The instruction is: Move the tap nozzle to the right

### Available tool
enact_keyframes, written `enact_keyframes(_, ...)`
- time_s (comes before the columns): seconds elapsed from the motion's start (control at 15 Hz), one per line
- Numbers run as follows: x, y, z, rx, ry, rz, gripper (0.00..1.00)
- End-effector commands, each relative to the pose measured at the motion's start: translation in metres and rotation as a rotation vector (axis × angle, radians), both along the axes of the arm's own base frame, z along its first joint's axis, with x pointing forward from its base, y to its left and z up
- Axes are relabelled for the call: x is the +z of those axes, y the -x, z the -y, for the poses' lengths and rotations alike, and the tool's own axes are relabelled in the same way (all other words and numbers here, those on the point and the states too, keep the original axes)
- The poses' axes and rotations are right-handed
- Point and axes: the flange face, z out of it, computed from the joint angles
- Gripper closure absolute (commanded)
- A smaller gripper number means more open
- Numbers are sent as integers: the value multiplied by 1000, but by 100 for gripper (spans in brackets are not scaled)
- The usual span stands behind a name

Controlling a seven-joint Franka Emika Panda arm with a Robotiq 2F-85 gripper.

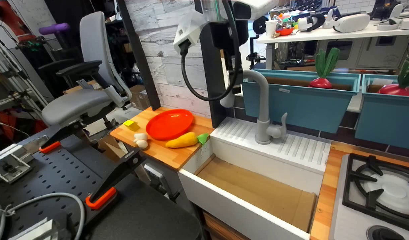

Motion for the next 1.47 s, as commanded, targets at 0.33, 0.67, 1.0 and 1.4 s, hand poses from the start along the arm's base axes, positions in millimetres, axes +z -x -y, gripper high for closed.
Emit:
enact_keyframes(0.33, 30, 16, 47, 155, 100, -142, 93)
enact_keyframes(0.67, 41, 7, 71, 187, 117, -208, 93)
enact_keyframes(1.0, 42, 0, 81, 197, 123, -232, 93)
enact_keyframes(1.4, 41, 1, 88, 275, 188, -241, 93)
